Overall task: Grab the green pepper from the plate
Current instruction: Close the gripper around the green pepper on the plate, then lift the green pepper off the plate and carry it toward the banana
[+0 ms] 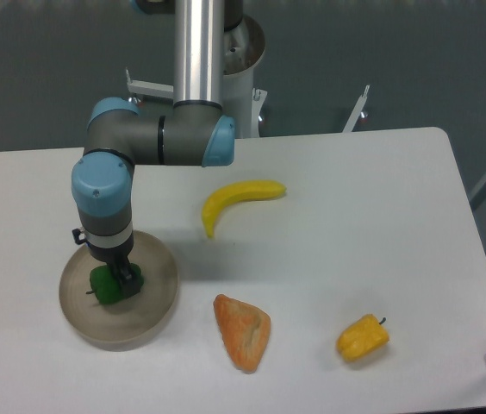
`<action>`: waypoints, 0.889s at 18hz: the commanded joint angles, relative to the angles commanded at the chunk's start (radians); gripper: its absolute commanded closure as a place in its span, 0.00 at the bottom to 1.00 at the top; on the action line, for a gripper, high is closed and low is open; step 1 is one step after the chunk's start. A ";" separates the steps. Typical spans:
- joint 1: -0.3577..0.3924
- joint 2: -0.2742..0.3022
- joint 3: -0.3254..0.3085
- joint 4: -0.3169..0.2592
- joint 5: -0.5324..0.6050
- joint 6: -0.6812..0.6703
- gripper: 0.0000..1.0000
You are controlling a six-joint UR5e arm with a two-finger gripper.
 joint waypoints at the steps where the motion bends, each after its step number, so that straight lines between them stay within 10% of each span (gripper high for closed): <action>1: 0.000 -0.011 0.001 0.006 0.000 -0.002 0.00; 4: -0.005 -0.026 0.001 0.012 0.005 0.008 0.01; 6: -0.005 -0.017 -0.009 0.008 0.011 0.003 0.60; 7: -0.003 -0.012 -0.008 0.008 0.011 -0.003 0.75; 10: 0.008 0.037 -0.006 0.003 0.014 -0.072 0.75; 16: 0.276 0.234 -0.064 -0.090 -0.002 -0.042 0.76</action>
